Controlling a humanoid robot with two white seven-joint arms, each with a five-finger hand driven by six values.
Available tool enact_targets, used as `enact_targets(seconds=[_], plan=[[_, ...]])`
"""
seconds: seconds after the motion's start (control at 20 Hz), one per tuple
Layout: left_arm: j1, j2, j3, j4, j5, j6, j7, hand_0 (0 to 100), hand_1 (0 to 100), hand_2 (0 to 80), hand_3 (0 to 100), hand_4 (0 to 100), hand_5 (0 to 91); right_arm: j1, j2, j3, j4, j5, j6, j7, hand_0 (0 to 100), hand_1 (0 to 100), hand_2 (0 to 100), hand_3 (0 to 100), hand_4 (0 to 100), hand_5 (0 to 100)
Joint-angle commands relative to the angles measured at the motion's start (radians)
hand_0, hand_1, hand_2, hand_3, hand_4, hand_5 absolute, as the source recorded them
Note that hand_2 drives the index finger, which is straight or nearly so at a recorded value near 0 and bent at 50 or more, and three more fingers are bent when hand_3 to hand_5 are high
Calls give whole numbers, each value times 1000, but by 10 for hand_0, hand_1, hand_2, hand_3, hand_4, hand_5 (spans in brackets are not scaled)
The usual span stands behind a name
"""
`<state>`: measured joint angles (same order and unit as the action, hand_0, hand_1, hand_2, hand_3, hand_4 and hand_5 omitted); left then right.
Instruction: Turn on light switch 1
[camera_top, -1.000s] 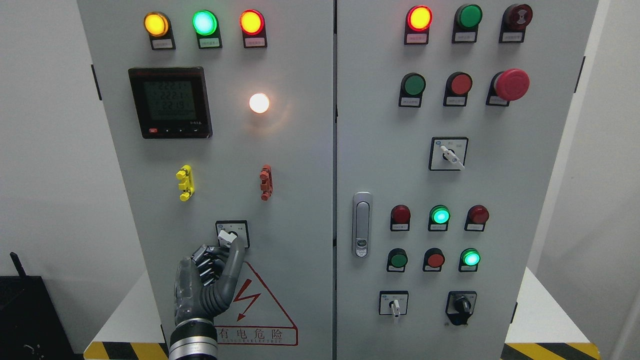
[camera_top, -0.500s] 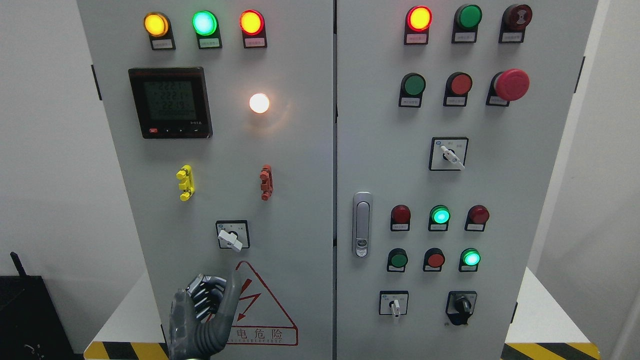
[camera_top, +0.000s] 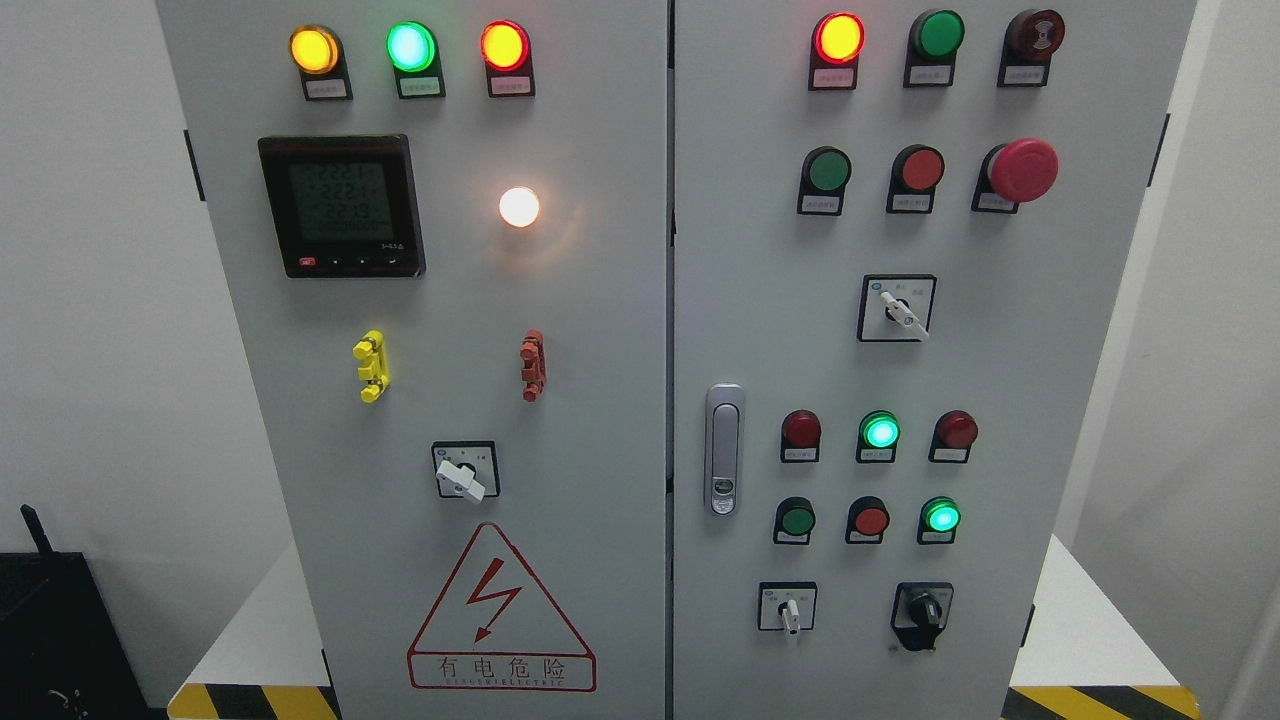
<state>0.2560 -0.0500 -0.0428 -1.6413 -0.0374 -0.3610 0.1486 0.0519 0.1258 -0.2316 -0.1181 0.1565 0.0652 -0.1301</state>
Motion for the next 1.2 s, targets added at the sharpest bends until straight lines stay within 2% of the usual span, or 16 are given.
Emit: enact_targets(seconds=[0.0,0.1,0.2,0.25,0.3,0.5,0.6,0.65,0.7,0.75,0.9,1.15], plan=[[91,111,29,694,7,-151,-24,192,245,229,635,749,499,0,0,0,0,0,1,0,307,0,0,0,0,0],[86,111,26,857,7,-157,-73,182,234,183,544,675,388,0,0,0,0,0,1,0,307,0,0,0,0,0],[60,108,18,1021,2,-150,-138,165,210,111,405,533,199,0,0,0,0,0,1,0,307,0,0,0,0,0],[39,108,11,1111,2,-148,-144,139,187,36,289,430,74,0,0,0,0,0,-1,0,307,0,0,0,0,0],[13,104,1,1209,2,-147,-144,131,172,0,232,360,3,0,0,0,0,0,1,0,307,0,0,0,0,0],[-128,81,-38,1602,-6,-78,-167,146,131,0,93,227,0,0,0,0,0,0,1,0,307,0,0,0,0,0],[-171,76,-90,1679,-2,26,-169,153,100,0,9,159,0,0,0,0,0,0,1,0,307,0,0,0,0,0],[-175,76,-106,1684,-2,89,-170,156,91,0,0,120,0,0,0,0,0,0,1,0,307,0,0,0,0,0],[-175,75,-109,1684,-4,147,-172,157,77,0,0,33,0,0,0,0,0,0,1,0,307,0,0,0,0,0],[-176,73,-109,1683,-4,199,-172,158,70,0,0,0,0,0,0,0,0,0,1,0,307,0,0,0,0,0],[-176,52,-112,1683,-6,293,-188,156,48,0,0,0,0,0,0,0,0,0,1,0,307,0,0,0,0,0],[-195,10,-109,1677,4,301,-189,143,0,0,0,0,0,0,0,0,0,0,1,0,307,0,0,0,0,0]])
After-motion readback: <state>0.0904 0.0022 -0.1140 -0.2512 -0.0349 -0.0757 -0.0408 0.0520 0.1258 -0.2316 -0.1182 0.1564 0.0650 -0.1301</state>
